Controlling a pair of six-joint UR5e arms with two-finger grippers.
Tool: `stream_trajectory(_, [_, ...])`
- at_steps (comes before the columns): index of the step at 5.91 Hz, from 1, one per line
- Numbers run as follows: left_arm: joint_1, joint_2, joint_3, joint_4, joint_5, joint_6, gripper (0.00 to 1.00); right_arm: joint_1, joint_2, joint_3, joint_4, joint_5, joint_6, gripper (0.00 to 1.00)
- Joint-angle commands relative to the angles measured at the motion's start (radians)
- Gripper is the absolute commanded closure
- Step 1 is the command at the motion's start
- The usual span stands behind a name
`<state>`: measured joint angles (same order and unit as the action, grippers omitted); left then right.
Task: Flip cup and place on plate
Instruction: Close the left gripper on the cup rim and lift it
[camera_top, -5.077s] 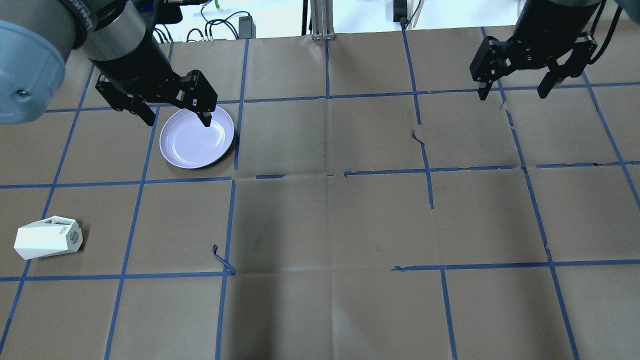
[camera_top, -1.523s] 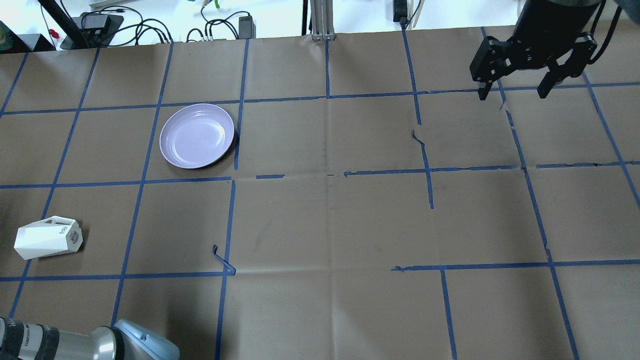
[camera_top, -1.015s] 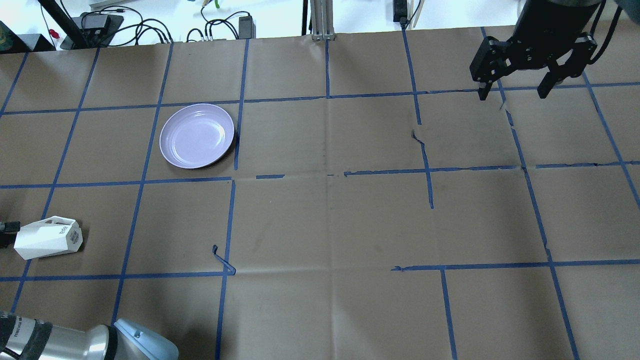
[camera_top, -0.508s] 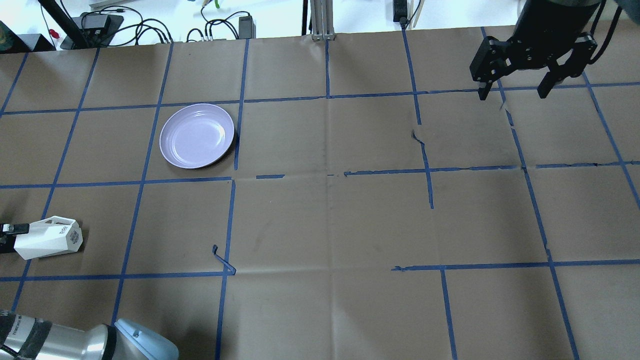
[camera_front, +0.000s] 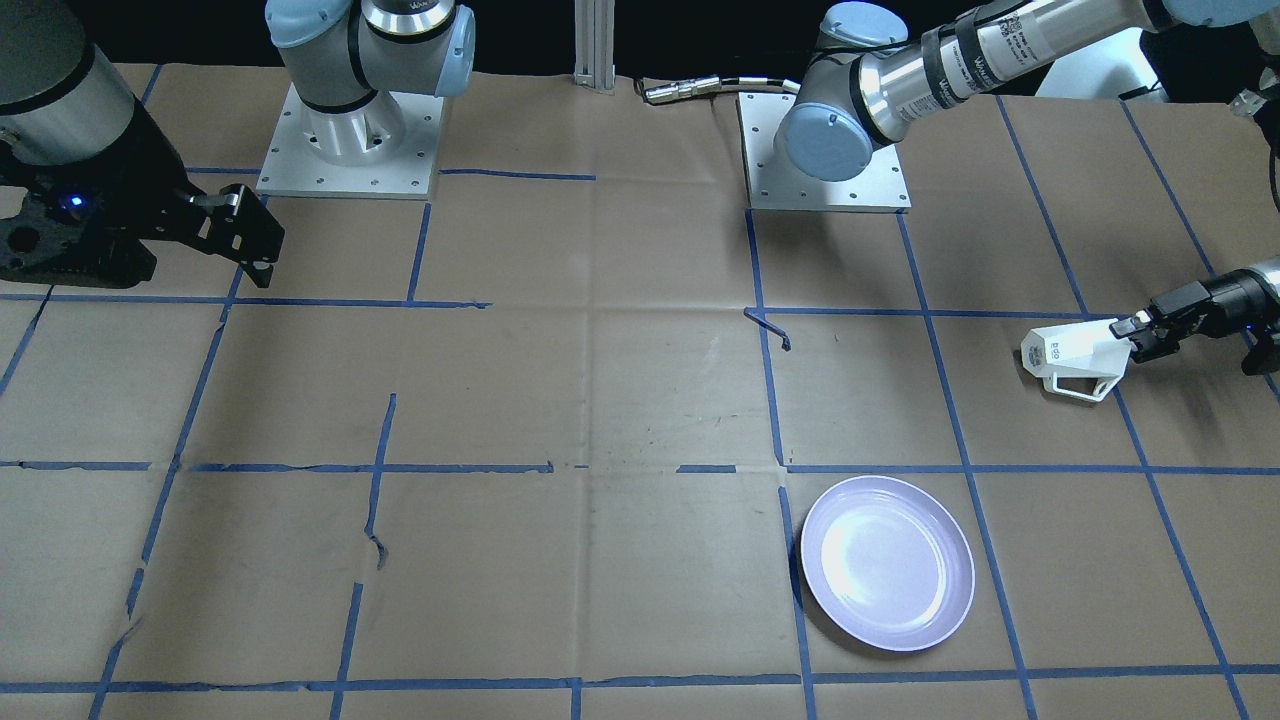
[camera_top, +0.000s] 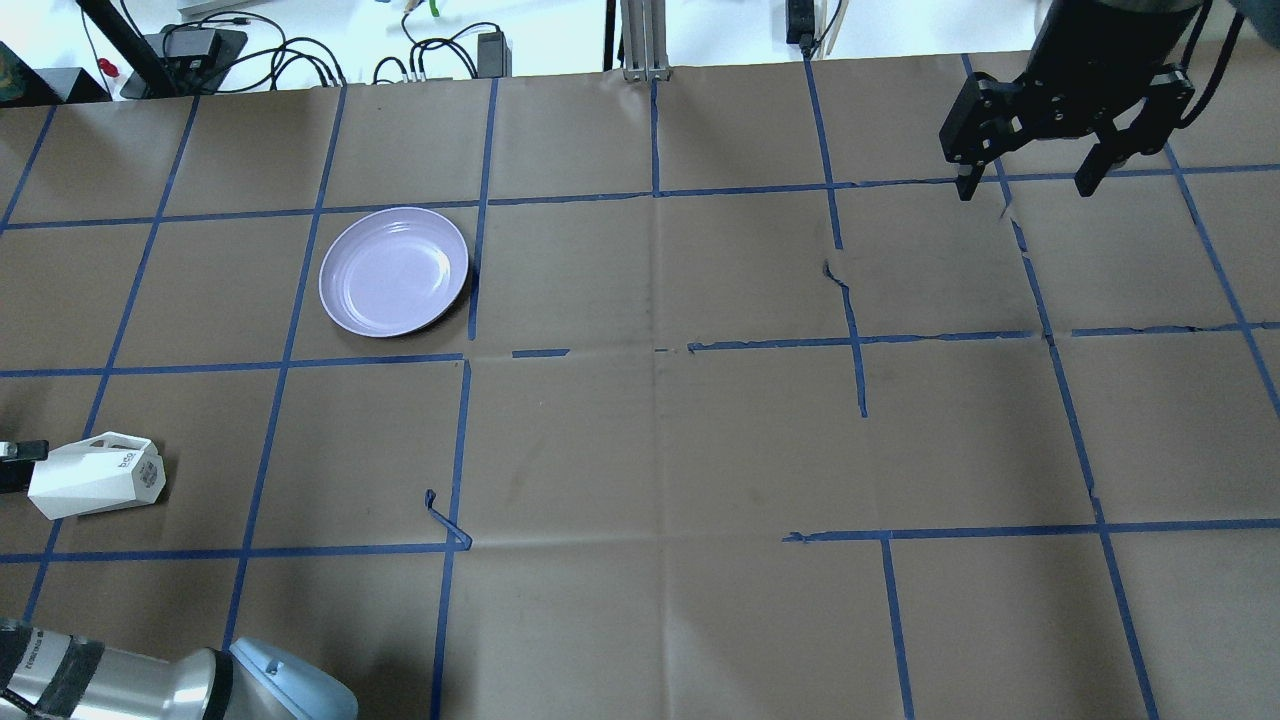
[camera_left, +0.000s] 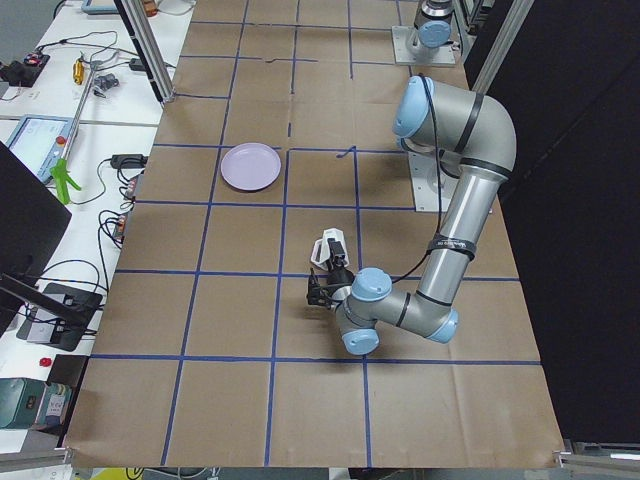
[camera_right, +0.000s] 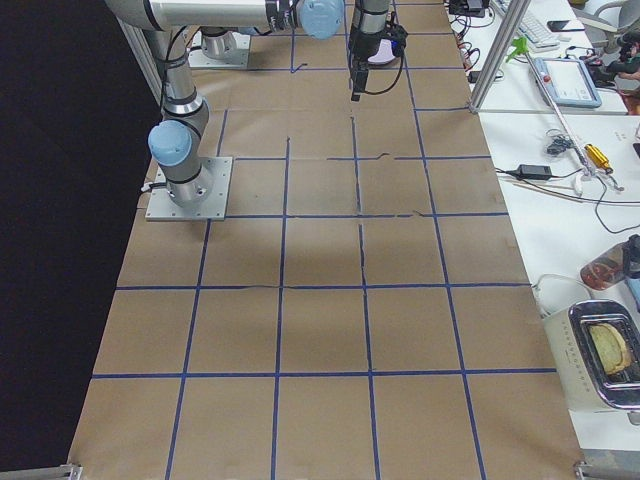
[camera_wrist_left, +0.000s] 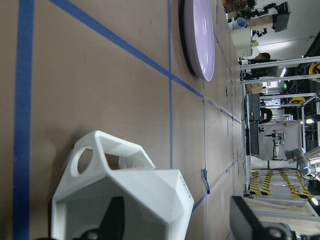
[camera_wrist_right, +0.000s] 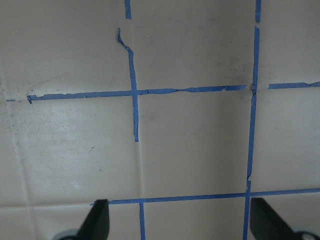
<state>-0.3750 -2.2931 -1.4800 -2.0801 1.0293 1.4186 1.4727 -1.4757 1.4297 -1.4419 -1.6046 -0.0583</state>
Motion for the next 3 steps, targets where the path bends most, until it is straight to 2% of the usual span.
stream_trajectory(1, [0.001, -0.014, 0.003, -0.015, 0.001, 0.002, 0.99, 0.000, 0.000, 0.000, 0.000, 0.000, 0.000, 0.00])
stream_trajectory(3, [-0.001, 0.018, 0.007, -0.028, -0.015, -0.004, 1.00, 0.000, 0.000, 0.000, 0.000, 0.000, 0.000, 0.00])
